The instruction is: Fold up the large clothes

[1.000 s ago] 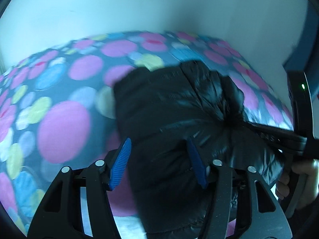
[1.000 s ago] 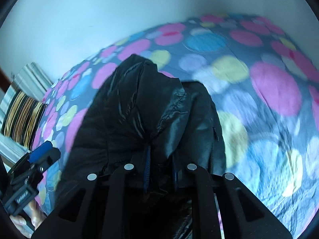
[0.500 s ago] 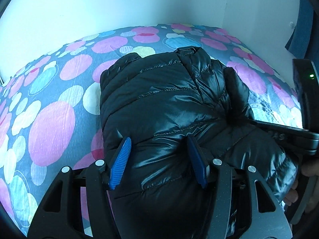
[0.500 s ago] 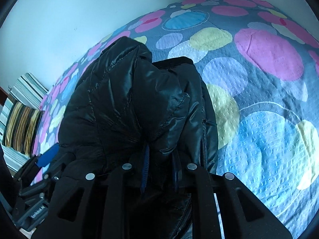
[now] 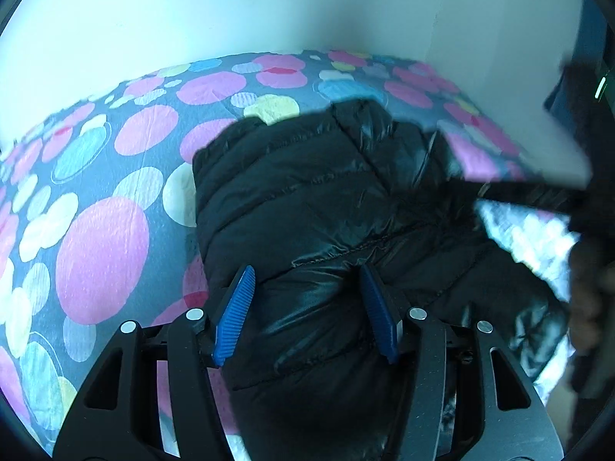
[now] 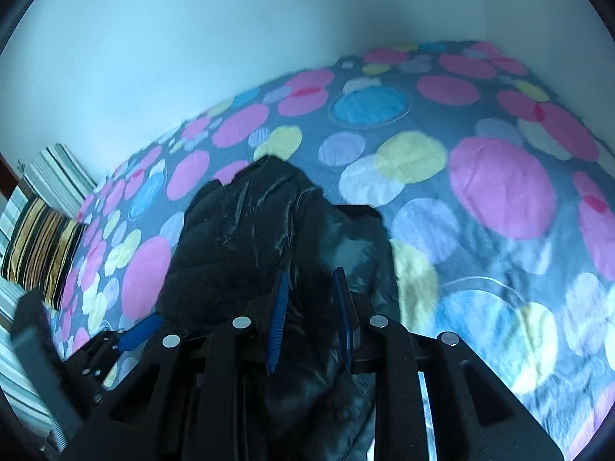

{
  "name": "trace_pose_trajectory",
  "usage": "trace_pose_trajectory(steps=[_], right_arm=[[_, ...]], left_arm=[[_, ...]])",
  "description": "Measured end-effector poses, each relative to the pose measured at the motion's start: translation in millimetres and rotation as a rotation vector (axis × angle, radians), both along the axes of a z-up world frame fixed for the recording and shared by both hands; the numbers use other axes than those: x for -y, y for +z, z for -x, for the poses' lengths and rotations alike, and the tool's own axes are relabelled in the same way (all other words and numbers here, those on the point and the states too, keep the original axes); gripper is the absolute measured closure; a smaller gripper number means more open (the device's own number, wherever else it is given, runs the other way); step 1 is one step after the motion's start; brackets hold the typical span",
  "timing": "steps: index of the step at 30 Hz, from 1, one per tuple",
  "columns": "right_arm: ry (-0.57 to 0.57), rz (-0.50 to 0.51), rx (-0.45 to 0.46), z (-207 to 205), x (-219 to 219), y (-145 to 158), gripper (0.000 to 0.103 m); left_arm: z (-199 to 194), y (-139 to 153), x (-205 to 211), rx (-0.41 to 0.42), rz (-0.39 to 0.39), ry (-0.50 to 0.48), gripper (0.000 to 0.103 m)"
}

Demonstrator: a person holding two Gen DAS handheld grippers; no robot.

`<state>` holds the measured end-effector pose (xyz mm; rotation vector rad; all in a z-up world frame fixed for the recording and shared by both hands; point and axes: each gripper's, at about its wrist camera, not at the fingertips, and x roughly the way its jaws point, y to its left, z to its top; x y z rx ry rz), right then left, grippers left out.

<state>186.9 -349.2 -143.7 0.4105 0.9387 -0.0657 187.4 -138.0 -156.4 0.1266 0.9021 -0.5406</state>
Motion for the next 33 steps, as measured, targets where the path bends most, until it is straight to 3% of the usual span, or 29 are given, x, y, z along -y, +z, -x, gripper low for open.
trace_pose_trajectory(steps=[2, 4, 8, 15, 20, 33], right_arm=[[-0.005, 0.024, -0.020, -1, -2, -7, 0.080], [-0.006, 0.025, -0.035, -4, 0, -12, 0.080], [0.001, 0.033, -0.061, -8, 1, -21, 0.081], [0.016, 0.018, -0.121, -18, 7, -53, 0.081], [0.004, -0.029, -0.119, -19, 14, -68, 0.081], [-0.039, 0.011, -0.057, -6, 9, -38, 0.078]], left_arm=[[-14, 11, -16, 0.008, 0.041, 0.045, 0.047], [-29, 10, -19, 0.012, 0.029, 0.069, 0.047], [-68, -16, -16, -0.066, 0.021, 0.057, 0.044], [-75, -44, 5, -0.077, -0.033, 0.020, 0.043], [-77, -54, 5, -0.090, -0.014, 0.021, 0.044], [-67, -37, 1, -0.037, -0.021, 0.022, 0.045]])
